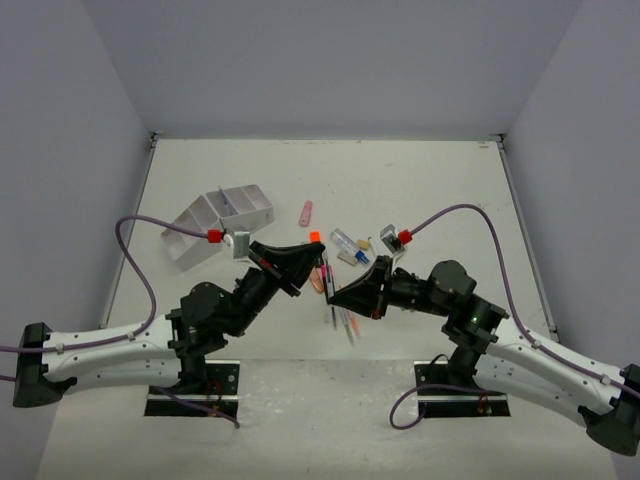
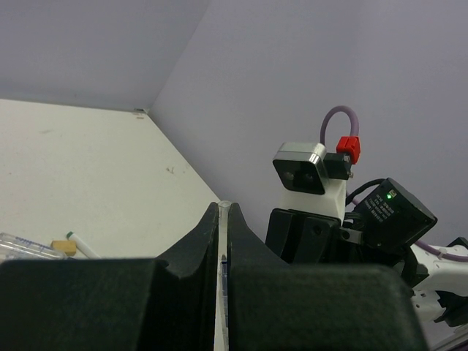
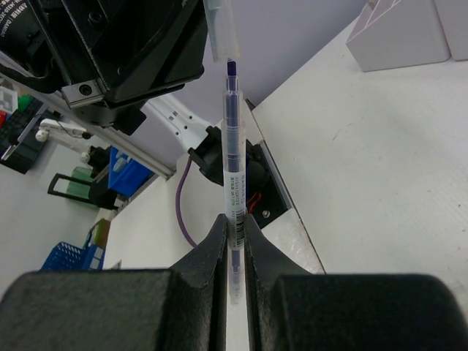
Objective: Sort the stationery into containers
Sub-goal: Close the pen cap on the pen.
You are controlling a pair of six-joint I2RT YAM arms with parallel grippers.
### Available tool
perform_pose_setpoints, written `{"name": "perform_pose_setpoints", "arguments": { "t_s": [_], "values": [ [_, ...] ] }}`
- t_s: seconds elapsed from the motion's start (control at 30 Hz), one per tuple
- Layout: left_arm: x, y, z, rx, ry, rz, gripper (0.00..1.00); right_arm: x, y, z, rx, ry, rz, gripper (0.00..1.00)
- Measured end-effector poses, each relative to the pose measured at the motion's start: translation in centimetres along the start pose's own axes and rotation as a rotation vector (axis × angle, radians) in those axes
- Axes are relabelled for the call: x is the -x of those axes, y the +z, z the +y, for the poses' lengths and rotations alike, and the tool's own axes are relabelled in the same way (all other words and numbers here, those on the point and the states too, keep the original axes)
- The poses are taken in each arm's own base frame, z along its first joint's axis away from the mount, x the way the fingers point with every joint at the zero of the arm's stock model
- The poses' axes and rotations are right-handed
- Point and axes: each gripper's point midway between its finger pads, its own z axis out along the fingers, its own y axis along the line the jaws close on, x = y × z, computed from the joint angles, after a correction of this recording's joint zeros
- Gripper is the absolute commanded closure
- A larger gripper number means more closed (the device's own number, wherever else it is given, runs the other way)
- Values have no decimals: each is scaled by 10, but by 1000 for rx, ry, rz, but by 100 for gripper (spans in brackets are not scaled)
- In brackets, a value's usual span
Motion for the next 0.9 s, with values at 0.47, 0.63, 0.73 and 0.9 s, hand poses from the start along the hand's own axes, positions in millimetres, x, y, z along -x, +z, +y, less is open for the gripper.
{"name": "perform_pose_setpoints", "arguments": {
  "t_s": [0.47, 0.63, 0.73, 0.9],
  "values": [
    [-11, 0, -4, -18, -37, 39, 100, 11, 0, -1, -34, -27, -28, 100],
    [-19, 1, -3, -1, -52, 80, 100, 12, -1, -3, -58, -53, -18, 100],
    [-19, 3, -4, 15, -53, 100, 100, 13, -2, -5, -80, -78, -9, 100],
    [-18, 4, -5, 33, -49, 126, 66, 19, -5, -7, -111, -135, -2, 100]
  ]
}}
